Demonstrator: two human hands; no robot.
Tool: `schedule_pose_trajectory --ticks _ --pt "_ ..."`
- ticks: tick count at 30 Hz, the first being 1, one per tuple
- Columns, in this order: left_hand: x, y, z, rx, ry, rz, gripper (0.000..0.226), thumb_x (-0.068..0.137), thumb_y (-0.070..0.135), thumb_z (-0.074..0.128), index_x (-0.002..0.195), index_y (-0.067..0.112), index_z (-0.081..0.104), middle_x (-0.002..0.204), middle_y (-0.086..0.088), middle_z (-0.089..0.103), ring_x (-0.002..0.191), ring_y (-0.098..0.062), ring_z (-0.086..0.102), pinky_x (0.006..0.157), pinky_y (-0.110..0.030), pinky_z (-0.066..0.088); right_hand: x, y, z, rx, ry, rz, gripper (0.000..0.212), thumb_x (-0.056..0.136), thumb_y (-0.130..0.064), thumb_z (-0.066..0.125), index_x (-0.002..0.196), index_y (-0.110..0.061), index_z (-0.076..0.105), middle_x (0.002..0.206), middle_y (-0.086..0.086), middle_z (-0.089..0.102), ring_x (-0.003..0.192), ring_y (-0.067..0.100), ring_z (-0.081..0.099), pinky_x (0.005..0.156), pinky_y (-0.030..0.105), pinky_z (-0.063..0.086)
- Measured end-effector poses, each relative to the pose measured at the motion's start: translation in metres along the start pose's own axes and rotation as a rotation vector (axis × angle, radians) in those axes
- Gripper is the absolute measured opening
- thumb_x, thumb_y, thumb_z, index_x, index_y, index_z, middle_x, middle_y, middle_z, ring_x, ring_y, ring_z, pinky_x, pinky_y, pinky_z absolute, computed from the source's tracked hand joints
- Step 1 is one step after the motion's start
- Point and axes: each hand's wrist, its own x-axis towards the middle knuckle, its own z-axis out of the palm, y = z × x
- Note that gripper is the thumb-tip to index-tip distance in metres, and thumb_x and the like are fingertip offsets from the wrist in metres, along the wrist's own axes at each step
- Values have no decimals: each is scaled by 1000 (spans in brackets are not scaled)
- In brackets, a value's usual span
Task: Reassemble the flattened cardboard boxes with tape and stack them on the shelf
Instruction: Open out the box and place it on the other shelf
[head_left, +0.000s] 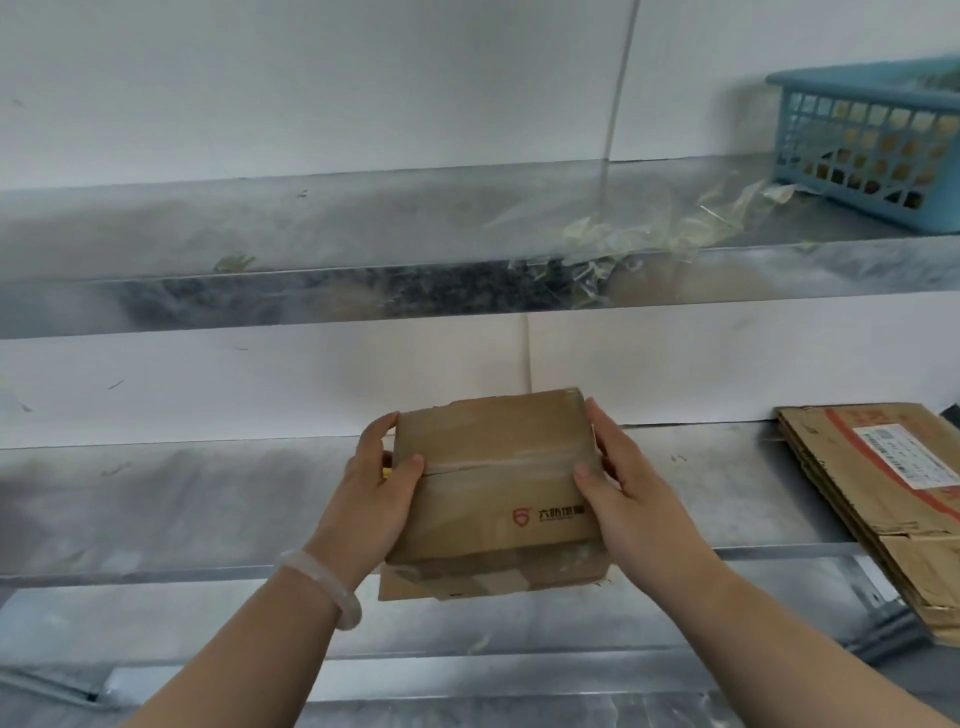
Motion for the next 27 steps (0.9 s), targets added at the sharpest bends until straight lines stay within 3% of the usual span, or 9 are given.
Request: schedule_pose_trajectory --ticks 3,5,8,12,14,17,19,23,27 --pt "11 -10 -4 17 12 2 45 95 35 50 134 45 32 127 5 47 96 -6 54 77 -30 45 13 7 9 -16 -56 73 58 101 -27 42 140 -63 19 135 -21 45 119 7 51 104 36 45" --pt "14 -15 1 36 -27 6 48 93 36 52 136 44 29 130 7 44 96 -6 55 82 -31 48 16 16 13 -23 -56 118 59 102 -22 41 145 -56 20 134 -18 49 113 6 54 99 32 47" --pt "16 -18 13 96 -34 56 52 93 37 51 138 42 26 131 11 37 97 -6 54 88 -32 47 18 28 12 -74 -12 145 57 102 -25 40 140 -61 20 131 -14 52 105 6 59 95 37 51" --pt "30 -16 21 67 -101 10 52 93 31 53 138 44 30 128 12 37 92 -6 55 71 -15 45 36 28 4 -202 -15 197 55 98 -26 35 139 -58 17 135 -6 44 98 10 59 87 38 52" --pt "40 -13 23 53 -121 -13 45 92 29 53 132 42 35 126 10 38 90 -6 56 63 -12 41 49 24 3 -244 -31 227 53 100 -30 33 142 -55 13 141 -1 38 106 15 54 89 38 48" --pt "54 -11 24 25 -157 -17 33 88 34 54 119 39 42 121 9 41 92 -14 57 70 -27 52 62 21 1 -339 -74 233 58 98 -55 36 146 -57 4 152 -8 26 130 21 42 108 42 39" --pt "62 -12 25 58 -153 4 28 86 44 56 112 39 45 115 12 45 93 -17 58 78 -37 55 67 21 -2 -337 -83 239 57 95 -57 42 143 -59 11 149 -8 30 127 20 45 108 45 41" --pt "69 -12 27 13 -177 25 23 93 35 56 114 30 50 112 7 53 87 -10 60 61 -18 51 71 22 -5 -296 -45 215 55 91 -43 56 135 -54 26 133 -7 41 101 12 55 87 37 52" --pt "72 -12 26 68 -178 55 20 94 35 54 113 28 50 111 7 52 85 -7 59 58 -13 47 73 22 -4 -382 -122 203 57 95 -46 47 140 -54 13 141 -9 38 108 16 54 94 39 49"
